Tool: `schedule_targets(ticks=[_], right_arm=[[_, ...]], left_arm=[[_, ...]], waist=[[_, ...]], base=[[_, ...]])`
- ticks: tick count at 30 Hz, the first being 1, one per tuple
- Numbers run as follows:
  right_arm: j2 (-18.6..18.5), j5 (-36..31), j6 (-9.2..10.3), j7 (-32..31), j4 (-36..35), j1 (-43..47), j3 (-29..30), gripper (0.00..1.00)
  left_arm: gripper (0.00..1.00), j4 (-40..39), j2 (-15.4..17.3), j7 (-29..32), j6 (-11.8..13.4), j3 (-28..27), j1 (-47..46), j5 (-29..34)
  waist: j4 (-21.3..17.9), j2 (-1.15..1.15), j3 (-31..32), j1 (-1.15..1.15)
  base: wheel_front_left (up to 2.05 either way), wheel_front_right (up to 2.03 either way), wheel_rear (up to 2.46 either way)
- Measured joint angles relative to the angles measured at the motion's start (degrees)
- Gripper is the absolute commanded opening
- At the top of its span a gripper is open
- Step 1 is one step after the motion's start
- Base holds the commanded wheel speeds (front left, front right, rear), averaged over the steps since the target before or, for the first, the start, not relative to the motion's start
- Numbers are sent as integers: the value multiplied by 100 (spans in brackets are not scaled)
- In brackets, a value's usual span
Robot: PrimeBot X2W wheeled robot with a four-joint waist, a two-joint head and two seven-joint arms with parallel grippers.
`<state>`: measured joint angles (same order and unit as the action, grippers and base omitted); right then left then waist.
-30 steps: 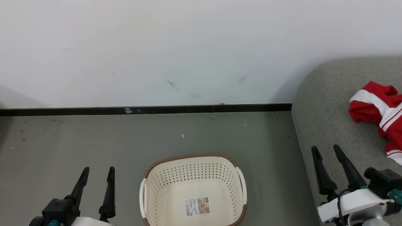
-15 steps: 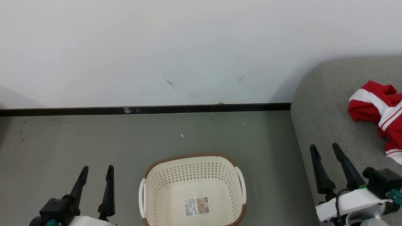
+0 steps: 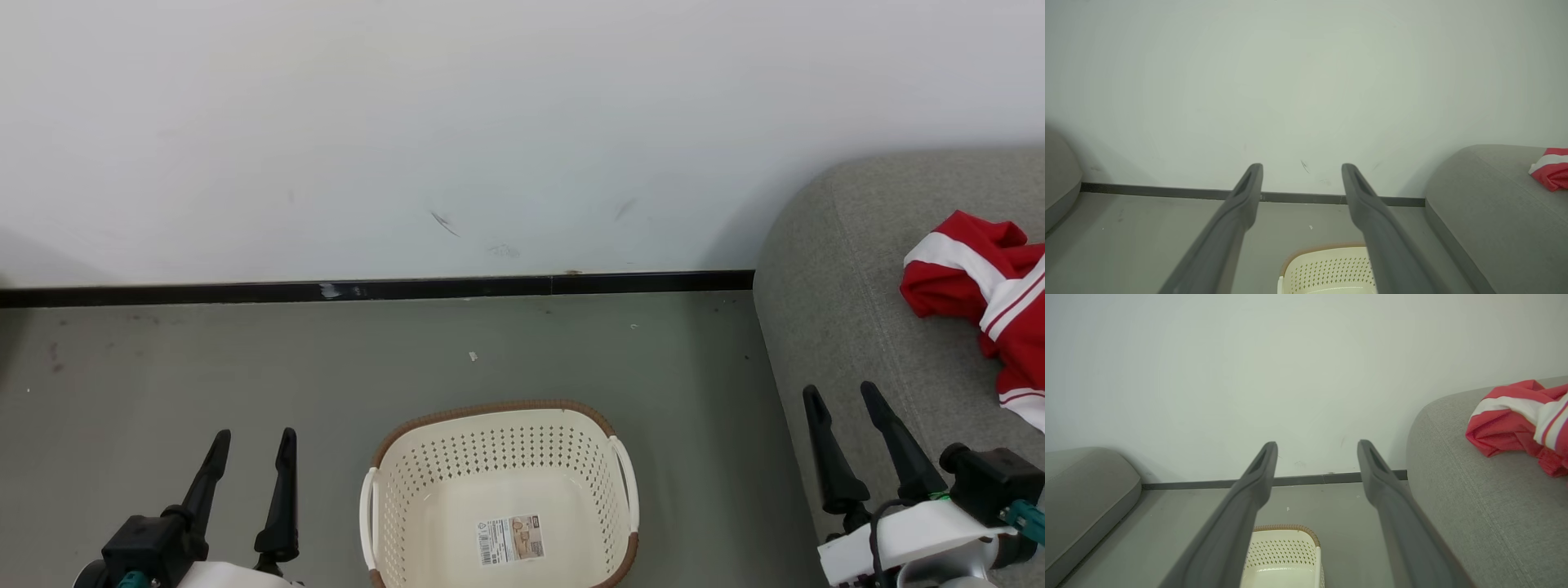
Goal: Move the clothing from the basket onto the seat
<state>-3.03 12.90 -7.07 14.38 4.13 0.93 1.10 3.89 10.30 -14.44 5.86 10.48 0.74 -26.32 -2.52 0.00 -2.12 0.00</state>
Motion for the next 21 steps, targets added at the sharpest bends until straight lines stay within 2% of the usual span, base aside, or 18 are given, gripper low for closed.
schedule_targets(ticks=[16,21], right_arm=[[48,-1,0,0,-13,6,-58,100],[52,-1,0,0,-13,12,-62,100]], left_arm=[[100,100,-151,0,-113,-174,1,101],[100,143,-170,0,-221,-223,1,125]], waist=[[-41,0,29,0],[-59,0,36,0]], base=[[0,0,0],[0,0,0]])
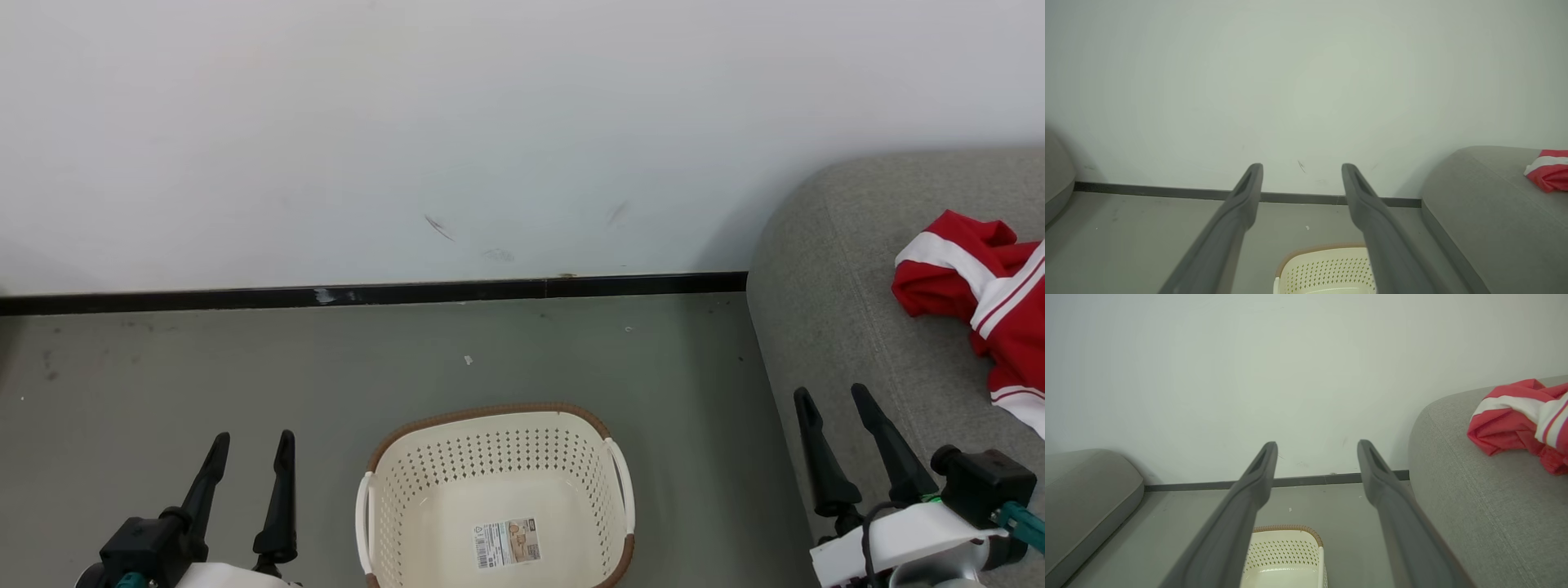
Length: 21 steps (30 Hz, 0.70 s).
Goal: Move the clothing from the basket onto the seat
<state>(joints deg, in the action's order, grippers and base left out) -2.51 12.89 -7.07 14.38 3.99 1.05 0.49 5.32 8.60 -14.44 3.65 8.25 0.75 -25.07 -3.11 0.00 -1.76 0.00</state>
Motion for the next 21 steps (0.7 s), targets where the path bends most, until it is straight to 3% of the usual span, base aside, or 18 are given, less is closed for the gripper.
schedule_targets(ticks=[6,7,13,21], right_arm=[[2,0,0,0,-3,19,-9,100],[7,2,1,-1,23,21,-10,0],[92,33,2,-24,301,233,-66,0],[92,449,2,-24,231,270,-159,0]], left_arm=[[100,43,-46,0,-82,-32,2,8],[0,74,-65,1,-83,-25,2,5],[0,368,-267,24,-85,47,134,-33],[0,401,-278,122,-134,-27,135,-454]], waist=[[-18,0,-2,0],[-20,0,-2,0],[-21,0,-2,0],[-12,0,-1,0]], base=[[0,0,0],[0,0,0],[0,0,0],[0,0,0]])
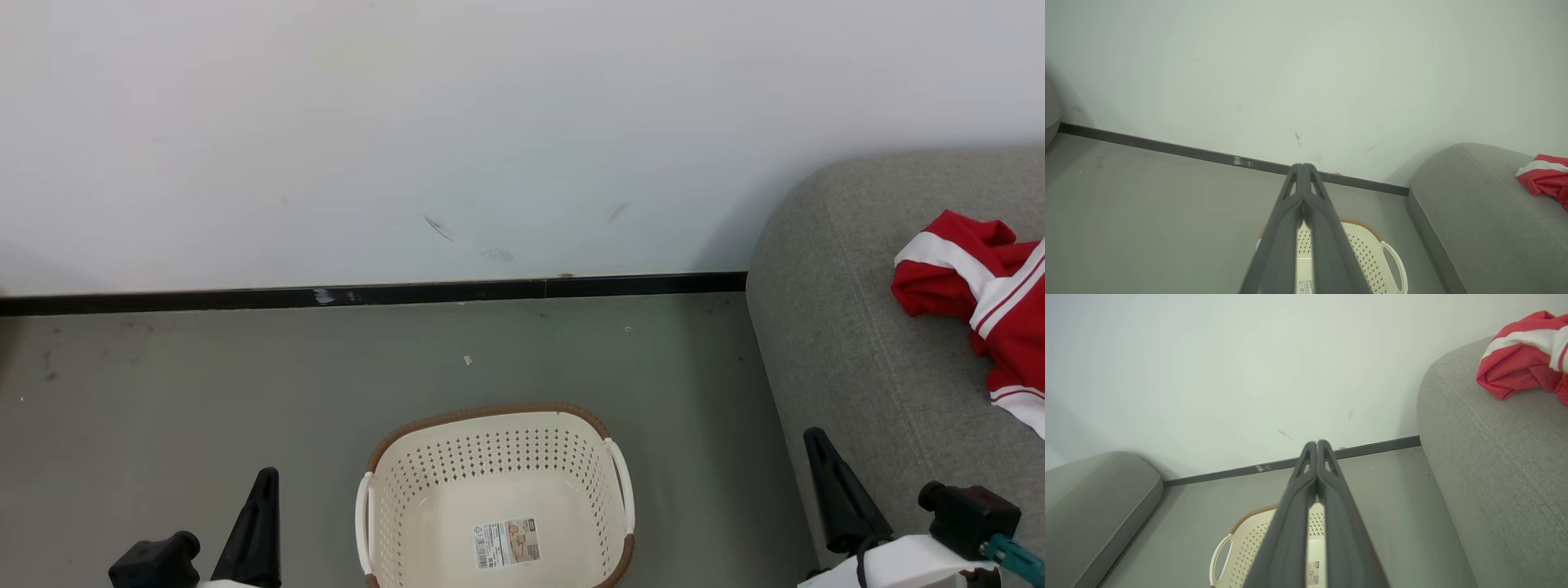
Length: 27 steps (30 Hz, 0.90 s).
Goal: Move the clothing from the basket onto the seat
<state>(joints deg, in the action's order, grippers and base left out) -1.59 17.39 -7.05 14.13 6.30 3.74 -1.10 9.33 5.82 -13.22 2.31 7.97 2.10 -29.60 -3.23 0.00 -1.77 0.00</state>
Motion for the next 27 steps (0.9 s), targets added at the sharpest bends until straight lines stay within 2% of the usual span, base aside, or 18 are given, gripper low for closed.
schedule_targets(ticks=[11,27], right_arm=[[-1,1187,0,-134,-18,44,53,0],[-101,2555,0,-460,96,-12,105,0]], left_arm=[[0,38,-44,264,-105,-124,-3,-880],[0,109,-99,613,-270,-348,-37,-1957]], waist=[[52,0,31,8],[118,0,126,86]], base=[[0,0,0],[0,0,0]])
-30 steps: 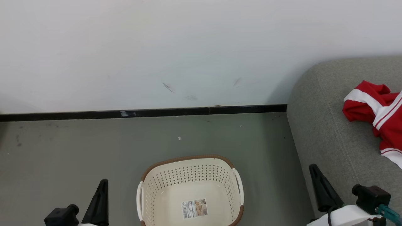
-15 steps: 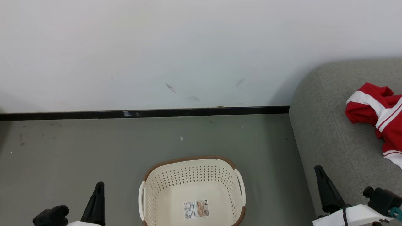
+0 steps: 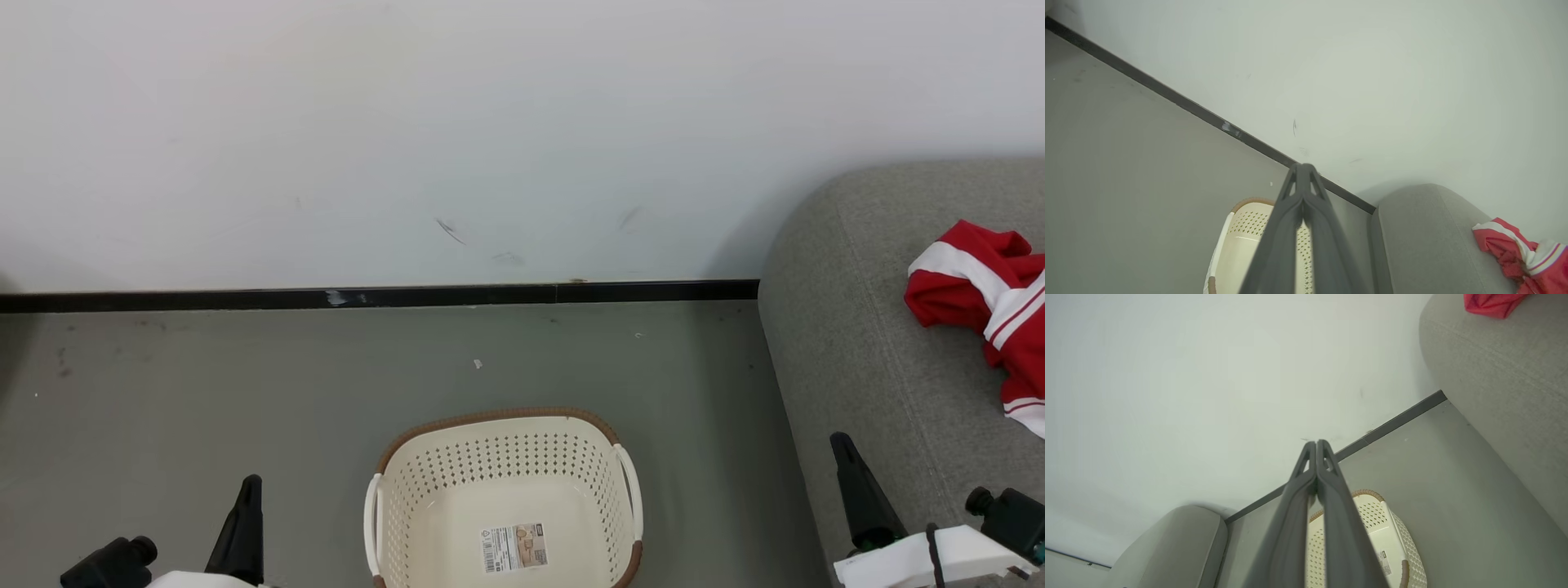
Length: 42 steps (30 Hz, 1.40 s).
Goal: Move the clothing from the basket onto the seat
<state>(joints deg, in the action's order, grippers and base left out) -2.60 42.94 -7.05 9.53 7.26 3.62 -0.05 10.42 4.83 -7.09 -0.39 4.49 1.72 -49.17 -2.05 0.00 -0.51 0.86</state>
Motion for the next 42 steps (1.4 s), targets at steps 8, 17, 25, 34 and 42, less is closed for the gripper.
schedule_targets(ticks=[8,17,25,34,42], right_arm=[[-70,687,0,-146,79,-58,23,0],[-114,1454,0,-300,208,-75,43,0],[-171,2132,0,-410,299,-222,56,0],[-211,2887,0,-554,417,-311,69,0],[-269,3561,0,-676,481,-425,80,0]], left_arm=[[0,45,-46,158,-86,-102,-21,-548],[0,123,-77,355,-174,-219,-71,-1152],[0,193,-102,509,-244,-322,-144,-1678],[0,271,-131,684,-339,-442,-248,-2294],[0,349,-155,858,-434,-553,-298,-2818]], waist=[[27,0,45,14],[57,0,57,-12],[83,0,35,-53],[112,0,12,-76],[137,0,10,-80]], base=[[0,0,0],[0,0,0],[0,0,0],[0,0,0],[0,0,0]])
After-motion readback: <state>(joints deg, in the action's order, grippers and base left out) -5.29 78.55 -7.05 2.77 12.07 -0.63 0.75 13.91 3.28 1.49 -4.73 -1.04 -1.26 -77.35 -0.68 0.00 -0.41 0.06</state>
